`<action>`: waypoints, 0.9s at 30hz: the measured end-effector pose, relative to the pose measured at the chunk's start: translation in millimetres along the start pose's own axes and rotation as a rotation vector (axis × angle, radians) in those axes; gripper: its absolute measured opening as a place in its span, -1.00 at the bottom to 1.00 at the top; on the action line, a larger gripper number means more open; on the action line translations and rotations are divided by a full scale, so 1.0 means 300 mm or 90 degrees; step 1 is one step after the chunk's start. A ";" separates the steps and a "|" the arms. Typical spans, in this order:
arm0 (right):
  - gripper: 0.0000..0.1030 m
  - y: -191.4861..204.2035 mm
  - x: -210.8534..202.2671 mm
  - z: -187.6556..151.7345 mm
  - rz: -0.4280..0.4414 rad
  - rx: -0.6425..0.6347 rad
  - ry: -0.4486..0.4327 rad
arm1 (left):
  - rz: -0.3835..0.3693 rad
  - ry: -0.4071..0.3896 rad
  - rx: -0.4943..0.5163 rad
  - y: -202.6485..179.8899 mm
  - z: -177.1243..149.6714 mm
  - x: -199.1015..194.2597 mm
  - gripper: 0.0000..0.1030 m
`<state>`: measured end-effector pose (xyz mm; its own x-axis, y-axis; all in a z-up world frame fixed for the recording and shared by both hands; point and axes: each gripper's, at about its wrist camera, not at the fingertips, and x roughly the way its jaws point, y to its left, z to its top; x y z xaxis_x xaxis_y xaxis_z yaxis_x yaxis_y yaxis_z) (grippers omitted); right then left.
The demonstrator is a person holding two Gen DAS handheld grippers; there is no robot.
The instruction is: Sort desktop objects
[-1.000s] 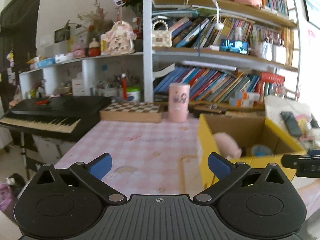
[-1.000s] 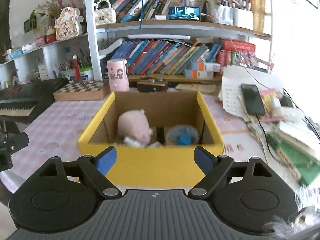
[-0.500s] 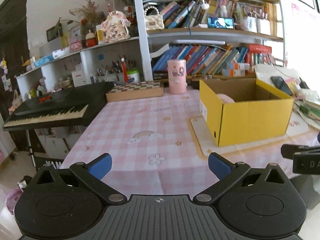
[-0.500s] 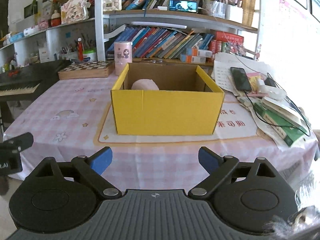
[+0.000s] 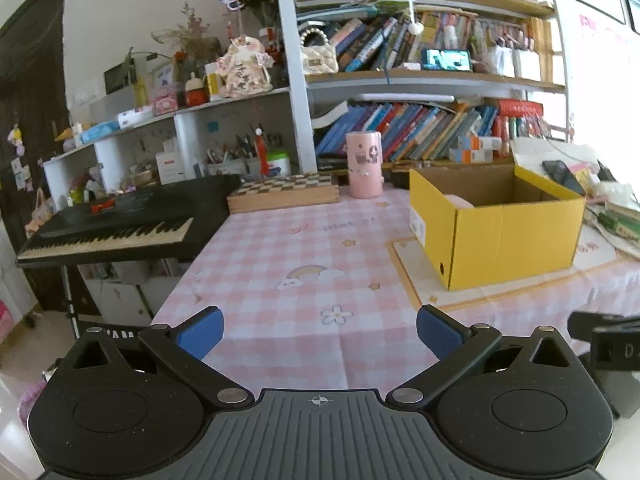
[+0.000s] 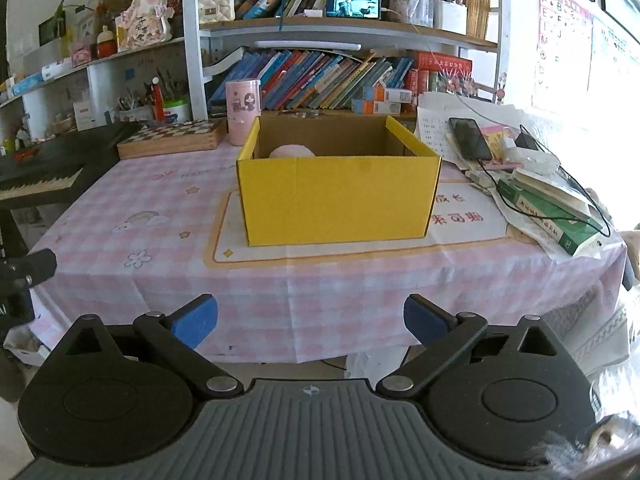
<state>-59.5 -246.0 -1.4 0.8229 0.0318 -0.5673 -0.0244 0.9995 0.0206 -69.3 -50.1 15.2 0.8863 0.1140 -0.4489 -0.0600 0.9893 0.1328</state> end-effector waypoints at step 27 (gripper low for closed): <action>1.00 0.025 -0.002 -0.044 0.017 0.016 0.067 | -0.020 0.056 -0.015 0.034 -0.040 0.003 1.00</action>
<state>-67.6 -238.4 -11.7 0.7584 0.0597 -0.6490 -0.0296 0.9979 0.0572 -74.6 -38.9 5.6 0.8444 0.0891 -0.5283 -0.0439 0.9943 0.0975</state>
